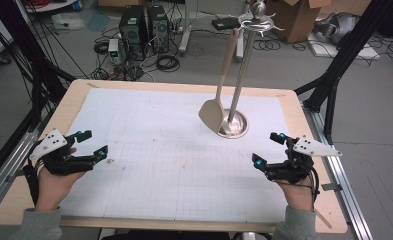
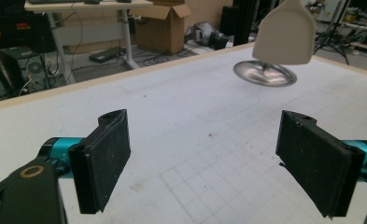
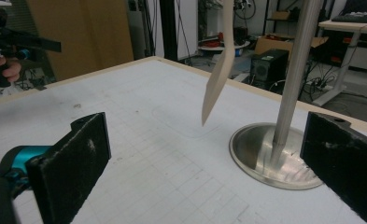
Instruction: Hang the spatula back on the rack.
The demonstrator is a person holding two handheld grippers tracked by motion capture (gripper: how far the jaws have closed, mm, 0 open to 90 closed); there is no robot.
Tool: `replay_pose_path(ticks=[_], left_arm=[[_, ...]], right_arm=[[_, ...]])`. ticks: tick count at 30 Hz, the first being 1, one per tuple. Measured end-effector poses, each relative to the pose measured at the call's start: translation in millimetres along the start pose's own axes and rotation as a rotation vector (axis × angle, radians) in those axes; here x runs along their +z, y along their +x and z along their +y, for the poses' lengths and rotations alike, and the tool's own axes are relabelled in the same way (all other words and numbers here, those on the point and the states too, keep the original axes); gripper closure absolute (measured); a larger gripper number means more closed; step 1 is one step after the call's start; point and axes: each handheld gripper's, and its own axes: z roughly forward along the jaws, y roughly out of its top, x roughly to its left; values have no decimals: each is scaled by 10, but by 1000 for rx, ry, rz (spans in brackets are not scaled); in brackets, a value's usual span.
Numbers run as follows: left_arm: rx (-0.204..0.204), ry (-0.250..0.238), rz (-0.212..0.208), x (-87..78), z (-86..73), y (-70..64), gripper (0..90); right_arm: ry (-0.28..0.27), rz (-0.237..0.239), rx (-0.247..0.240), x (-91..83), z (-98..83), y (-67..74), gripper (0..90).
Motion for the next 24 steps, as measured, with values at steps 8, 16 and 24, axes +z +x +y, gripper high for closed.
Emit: replay_pose_path(ticks=[8,16,24], left_arm=[[-10,46,63,-29,-191,46,180],[-26,69,96,-20,-285,83,180],[-26,65,104,-18,-273,61,180]], right_arm=[[11,-17,-8,23,-15,3,7],[7,-27,-3,6,-26,-11,7],[14,-25,-4,35,-37,-4,7]])
